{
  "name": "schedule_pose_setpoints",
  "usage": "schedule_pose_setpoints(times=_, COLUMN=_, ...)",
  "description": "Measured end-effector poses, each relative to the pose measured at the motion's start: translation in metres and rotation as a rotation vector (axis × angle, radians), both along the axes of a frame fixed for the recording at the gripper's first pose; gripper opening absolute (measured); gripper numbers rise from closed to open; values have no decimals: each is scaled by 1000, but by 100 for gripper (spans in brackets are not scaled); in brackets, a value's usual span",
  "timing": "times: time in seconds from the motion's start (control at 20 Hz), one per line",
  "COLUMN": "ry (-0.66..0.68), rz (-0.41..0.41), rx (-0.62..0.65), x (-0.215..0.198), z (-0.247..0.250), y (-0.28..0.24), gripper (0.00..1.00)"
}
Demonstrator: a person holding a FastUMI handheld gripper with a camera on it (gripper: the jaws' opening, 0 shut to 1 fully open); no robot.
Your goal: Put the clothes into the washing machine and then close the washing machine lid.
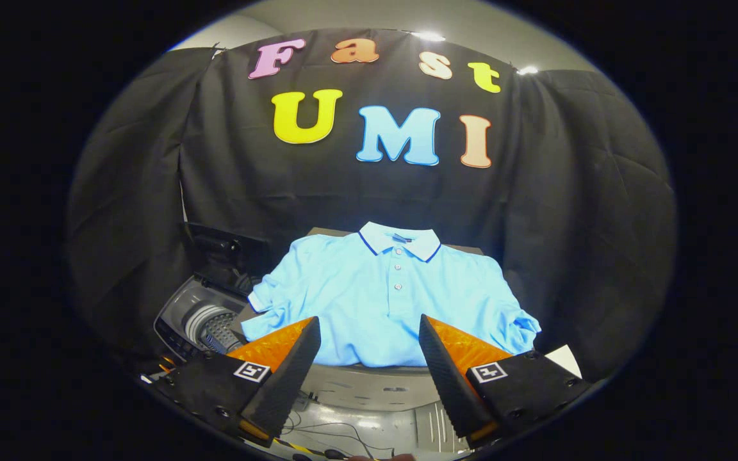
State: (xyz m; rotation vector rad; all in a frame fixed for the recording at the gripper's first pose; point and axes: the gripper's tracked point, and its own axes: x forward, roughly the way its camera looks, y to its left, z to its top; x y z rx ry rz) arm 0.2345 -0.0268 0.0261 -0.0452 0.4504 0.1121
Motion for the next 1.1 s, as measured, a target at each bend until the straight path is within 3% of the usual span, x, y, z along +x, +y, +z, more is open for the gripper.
schedule_pose_setpoints(times=0.3, ry=29, rz=1, rx=-14, x=36, z=-42, y=-8, gripper=98)
schedule_pose_setpoints(times=0.6, ry=-6, rz=5, rx=105, x=62, z=-53, y=-11, gripper=98)
schedule_pose_setpoints(times=0.95, ry=-183, rz=24, rx=174, x=75, z=-52, y=-8, gripper=97)
schedule_pose_setpoints(times=1.1, ry=-171, rz=14, rx=201, x=75, z=-58, y=-6, gripper=78)
